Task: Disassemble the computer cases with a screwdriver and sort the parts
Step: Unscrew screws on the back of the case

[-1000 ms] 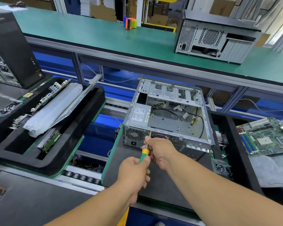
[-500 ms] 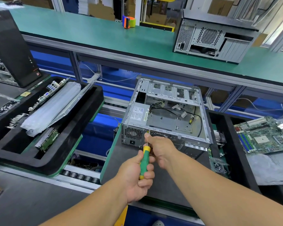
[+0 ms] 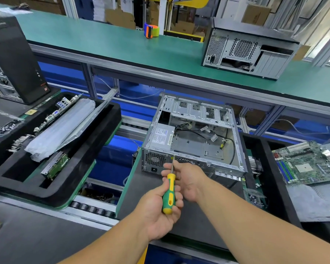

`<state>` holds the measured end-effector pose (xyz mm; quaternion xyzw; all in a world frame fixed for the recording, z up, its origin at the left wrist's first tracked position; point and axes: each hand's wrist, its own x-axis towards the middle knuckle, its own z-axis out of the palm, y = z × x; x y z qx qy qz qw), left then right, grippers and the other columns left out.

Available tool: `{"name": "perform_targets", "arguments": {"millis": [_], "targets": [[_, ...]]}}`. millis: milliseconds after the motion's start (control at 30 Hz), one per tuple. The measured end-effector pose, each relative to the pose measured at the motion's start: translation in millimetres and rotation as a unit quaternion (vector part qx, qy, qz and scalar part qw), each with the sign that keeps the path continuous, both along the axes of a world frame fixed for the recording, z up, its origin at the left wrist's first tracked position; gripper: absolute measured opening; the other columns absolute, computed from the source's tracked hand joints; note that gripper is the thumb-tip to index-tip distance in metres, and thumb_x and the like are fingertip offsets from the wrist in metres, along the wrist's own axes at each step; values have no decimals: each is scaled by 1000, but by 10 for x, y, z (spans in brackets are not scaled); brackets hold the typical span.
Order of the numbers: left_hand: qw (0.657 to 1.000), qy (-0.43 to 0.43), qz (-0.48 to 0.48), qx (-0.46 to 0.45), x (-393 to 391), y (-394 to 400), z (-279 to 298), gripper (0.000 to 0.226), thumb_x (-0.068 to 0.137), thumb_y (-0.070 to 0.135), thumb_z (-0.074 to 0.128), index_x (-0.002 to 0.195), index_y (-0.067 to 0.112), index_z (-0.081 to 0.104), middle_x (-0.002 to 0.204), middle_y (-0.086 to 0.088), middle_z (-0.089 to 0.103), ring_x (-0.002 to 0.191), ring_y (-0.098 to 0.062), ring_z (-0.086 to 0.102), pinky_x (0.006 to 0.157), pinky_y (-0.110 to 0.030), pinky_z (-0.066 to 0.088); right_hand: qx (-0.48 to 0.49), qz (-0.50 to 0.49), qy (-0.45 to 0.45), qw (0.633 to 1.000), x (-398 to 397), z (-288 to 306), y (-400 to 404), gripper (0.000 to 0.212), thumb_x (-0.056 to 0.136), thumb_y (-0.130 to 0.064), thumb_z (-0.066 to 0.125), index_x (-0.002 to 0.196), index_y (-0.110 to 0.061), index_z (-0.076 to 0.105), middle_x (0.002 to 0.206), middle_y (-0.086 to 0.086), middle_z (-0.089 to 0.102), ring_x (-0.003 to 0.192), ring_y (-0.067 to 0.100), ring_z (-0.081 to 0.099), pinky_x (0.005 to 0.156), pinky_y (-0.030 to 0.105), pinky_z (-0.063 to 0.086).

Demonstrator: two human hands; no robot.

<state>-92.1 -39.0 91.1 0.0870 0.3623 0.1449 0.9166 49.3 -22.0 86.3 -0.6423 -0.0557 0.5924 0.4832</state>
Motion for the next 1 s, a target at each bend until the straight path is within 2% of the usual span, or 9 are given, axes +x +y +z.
{"name": "perform_targets", "arguments": {"millis": [100, 200, 267, 367, 433, 567, 733, 833, 1000], "targets": [[1000, -5, -23, 16, -12, -29, -15, 40, 102, 44, 57, 104, 6, 68, 82, -12, 64, 61, -18, 58, 39, -20, 39, 3, -5, 27, 1000, 15, 26, -48, 36, 109, -33, 48, 109, -6, 72, 86, 8, 78, 68, 22, 72, 40, 23, 47], [992, 80, -28, 95, 42, -69, -24, 39, 101, 44, 61, 113, 7, 66, 79, -12, 62, 59, -16, 53, 41, -21, 35, 0, 6, -16, 1000, -3, 21, -39, 31, 109, -30, 48, 106, -8, 69, 80, 5, 77, 63, 17, 71, 42, 23, 45], [970, 162, -21, 182, 74, -105, -67, 33, 96, 39, 72, 106, 8, 63, 75, -9, 57, 55, -14, 51, 43, -22, 36, 4, 4, -39, 999, -18, 4, -14, 30, 109, -28, 49, 101, -8, 70, 78, 5, 77, 64, 18, 71, 52, 26, 52], [939, 240, -2, 245, 82, -121, -99, 24, 96, 27, 74, 94, 8, 59, 69, -7, 56, 51, -13, 52, 44, -25, 42, 15, -10, -58, 998, -55, -33, 15, 29, 108, -27, 52, 97, -7, 70, 75, 6, 77, 61, 18, 71, 51, 23, 52], [952, 236, 17, 195, 61, -108, -92, 27, 100, 33, 68, 99, 6, 62, 72, -9, 61, 52, -14, 56, 43, -24, 44, 12, -11, -74, 997, -75, -61, 25, 26, 106, -29, 56, 96, -10, 71, 76, 3, 77, 61, 17, 70, 51, 23, 50], [993, 113, -16, 40, -27, -116, -43, 50, 105, 53, 48, 103, 7, 68, 83, -13, 67, 62, -18, 60, 41, -20, 41, 12, -30, -75, 997, -39, -86, 21, 17, 99, -29, 68, 94, -13, 70, 71, 1, 74, 61, 17, 65, 56, 26, 50], [980, 169, -5, 110, 5, -108, -58, 53, 95, 58, 66, 109, 7, 67, 72, -9, 56, 53, -14, 44, 39, -20, 29, 8, -37, -77, 996, -43, -73, 40, 13, 96, -24, 72, 95, -12, 69, 67, 3, 72, 54, 16, 64, 49, 23, 50], [956, 228, 5, 185, 39, -138, -86, 33, 92, 34, 78, 102, 7, 62, 67, -5, 55, 49, -11, 47, 40, -21, 36, 13, -49, -75, 996, -70, -89, 77, 11, 95, -19, 73, 95, -9, 68, 61, 4, 69, 50, 17, 62, 51, 26, 50], [977, 192, 14, 93, -23, -122, -30, 53, 105, 53, 51, 107, 2, 67, 77, -13, 70, 52, -15, 57, 40, -20, 42, 9, -30, -77, 997, -93, -63, 44, 20, 99, -32, 68, 97, -12, 69, 74, 5, 75, 63, 21, 68, 60, 28, 50]]}}
